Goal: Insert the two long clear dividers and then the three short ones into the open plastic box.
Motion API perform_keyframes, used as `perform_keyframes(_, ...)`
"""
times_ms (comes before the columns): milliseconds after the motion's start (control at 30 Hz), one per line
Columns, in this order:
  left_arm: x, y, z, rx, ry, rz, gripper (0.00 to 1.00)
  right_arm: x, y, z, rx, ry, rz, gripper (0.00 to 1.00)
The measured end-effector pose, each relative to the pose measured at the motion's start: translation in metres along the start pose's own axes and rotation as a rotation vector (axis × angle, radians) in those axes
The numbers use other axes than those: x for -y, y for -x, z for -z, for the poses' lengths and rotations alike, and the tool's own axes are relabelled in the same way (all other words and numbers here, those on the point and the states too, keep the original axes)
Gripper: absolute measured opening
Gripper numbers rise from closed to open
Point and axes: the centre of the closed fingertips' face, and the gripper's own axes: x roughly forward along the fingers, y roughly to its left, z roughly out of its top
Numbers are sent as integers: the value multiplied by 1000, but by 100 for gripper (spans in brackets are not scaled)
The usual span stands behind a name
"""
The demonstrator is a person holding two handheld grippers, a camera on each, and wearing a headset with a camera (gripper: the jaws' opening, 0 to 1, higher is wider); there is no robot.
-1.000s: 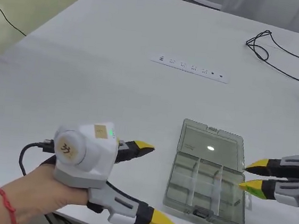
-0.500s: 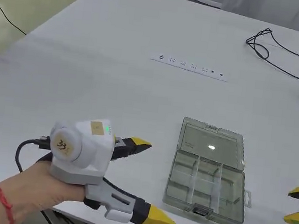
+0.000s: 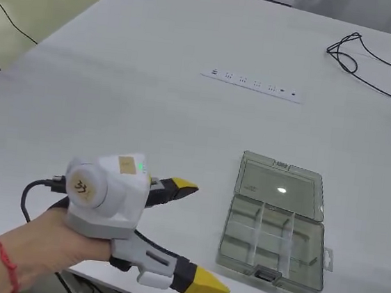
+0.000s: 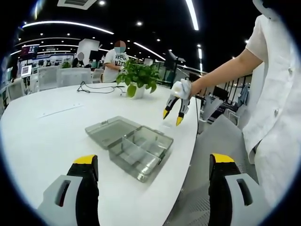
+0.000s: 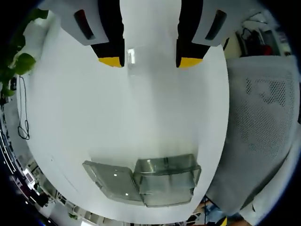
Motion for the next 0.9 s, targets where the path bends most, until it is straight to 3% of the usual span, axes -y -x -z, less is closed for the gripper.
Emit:
perform_keyframes(333,-2,1,2,-7,5,-5,100,5,-11,14,-67,59,-15,43)
perform_keyframes(733,-4,1,1,-9,2,-7,100,4,-11,15,-59,27,-35,40)
perform_keyframes(900,-3,0,0,-8,0,-4,100,5,-11,15,-59,15,-30,33)
